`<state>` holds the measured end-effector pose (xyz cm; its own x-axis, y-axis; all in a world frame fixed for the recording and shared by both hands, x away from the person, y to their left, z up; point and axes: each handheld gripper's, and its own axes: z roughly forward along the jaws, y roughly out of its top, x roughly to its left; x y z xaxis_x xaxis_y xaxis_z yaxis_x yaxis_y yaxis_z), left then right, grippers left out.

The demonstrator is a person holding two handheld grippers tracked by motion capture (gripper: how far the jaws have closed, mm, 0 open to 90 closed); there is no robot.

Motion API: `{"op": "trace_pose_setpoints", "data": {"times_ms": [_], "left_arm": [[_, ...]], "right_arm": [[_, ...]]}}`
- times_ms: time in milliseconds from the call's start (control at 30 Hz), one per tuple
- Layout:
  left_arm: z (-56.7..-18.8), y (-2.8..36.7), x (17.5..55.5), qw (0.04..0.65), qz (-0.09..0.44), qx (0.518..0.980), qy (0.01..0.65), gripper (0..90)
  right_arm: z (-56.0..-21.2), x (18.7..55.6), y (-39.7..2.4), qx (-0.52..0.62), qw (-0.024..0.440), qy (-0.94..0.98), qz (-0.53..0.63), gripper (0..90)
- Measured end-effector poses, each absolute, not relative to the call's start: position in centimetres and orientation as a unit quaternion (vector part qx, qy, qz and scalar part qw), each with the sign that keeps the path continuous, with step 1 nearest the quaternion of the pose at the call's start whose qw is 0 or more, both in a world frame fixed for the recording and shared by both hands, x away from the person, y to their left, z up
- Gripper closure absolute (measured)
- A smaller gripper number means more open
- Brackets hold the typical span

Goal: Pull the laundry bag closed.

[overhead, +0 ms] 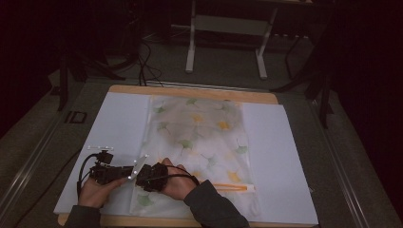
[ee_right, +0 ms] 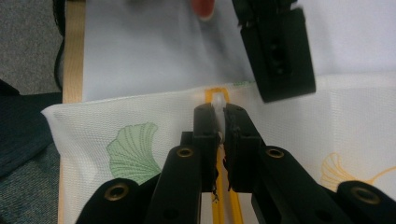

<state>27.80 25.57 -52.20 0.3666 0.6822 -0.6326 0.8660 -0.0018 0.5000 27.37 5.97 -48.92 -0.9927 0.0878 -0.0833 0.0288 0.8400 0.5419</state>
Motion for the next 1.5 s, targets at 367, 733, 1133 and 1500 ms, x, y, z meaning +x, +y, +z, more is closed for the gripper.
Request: {"op": "trace_pose_setpoints", "data": {"times_ms": [367,733,1133,1500], "left_arm": [[-53.0,24.7,28.3,0.428,-0.128,0.699,0.558,60.9],[-53.2,24.3,28.3,0.428,-0.141,0.701,0.552,87.8],[-52.6,24.1,28.1,0.428,-0.126,0.708,0.547,88.8],[-52.5,24.1,28.0,0.430,-0.128,0.708,0.546,88.9]], "right_arm": [[-48.8,27.2,6.1,0.023,0.053,0.957,0.283,84.3],[-48.9,27.2,6.0,0.020,0.054,0.959,0.279,84.3],[-49.1,27.3,5.9,0.018,0.054,0.959,0.277,84.2],[-49.6,27.5,5.9,0.016,0.052,0.960,0.274,80.9]]}}
